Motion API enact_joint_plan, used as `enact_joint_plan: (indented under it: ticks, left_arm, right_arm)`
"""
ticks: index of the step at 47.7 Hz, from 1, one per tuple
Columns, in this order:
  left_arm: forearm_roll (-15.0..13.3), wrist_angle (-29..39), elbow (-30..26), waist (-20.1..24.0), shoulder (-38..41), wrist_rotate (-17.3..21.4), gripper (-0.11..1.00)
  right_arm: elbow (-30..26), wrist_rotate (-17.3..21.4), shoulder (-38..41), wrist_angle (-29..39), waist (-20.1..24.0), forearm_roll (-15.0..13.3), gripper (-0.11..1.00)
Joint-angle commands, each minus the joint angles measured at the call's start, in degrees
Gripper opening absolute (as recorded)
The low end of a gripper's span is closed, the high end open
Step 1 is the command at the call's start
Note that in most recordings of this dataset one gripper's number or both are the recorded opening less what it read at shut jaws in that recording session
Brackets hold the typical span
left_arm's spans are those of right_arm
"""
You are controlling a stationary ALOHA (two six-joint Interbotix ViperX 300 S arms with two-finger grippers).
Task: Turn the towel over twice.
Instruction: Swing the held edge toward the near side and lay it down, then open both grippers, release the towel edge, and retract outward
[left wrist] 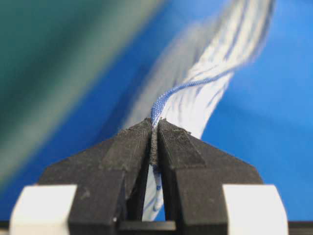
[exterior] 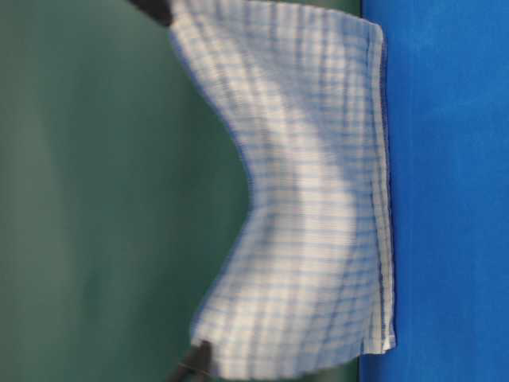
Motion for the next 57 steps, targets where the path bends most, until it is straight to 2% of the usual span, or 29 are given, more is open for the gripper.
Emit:
enact_joint_plan:
  ticks: [1,7,13,20,25,40,49,57]
  left_arm:
    - [0.00,4.04,0.00,-3.16,-1.23,-0.09,0.03]
    - [0.00,9.49,1.32,-8.44,-2.46,-0.70,0.03]
    - [-0.09,12.39,2.46,-13.71,-2.37,-1.49,0.03]
    - [-0.09,13.80,3.60,-20.13,-1.32,-5.19,0.03]
    - [-0.09,15.12,4.48,-23.64,0.09,-8.26,0.03]
    - [-0.09,14.24,5.19,-29.62,7.73,-14.41,0.03]
    - [-0.09,12.74,4.13,-32.87,11.69,-16.35,0.03]
    - [-0.09,12.04,3.08,-34.72,13.89,-17.67,0.03]
  right_arm:
    - [2.11,1.32,-0.18,-0.35,3.43,0.18,0.05]
    - [6.33,4.92,0.53,-2.20,7.29,0.26,0.05]
    - [10.28,10.81,2.29,-5.19,10.99,0.26,0.05]
    - [13.18,16.52,5.98,-7.82,15.73,0.26,0.05]
    - [13.80,20.04,8.96,-9.23,18.98,0.26,0.05]
    - [11.51,30.67,17.93,-9.58,29.36,0.26,0.05]
    - [9.23,33.57,21.97,-9.58,33.66,0.26,0.05]
    - [8.26,33.66,23.64,-9.40,34.89,0.18,0.05]
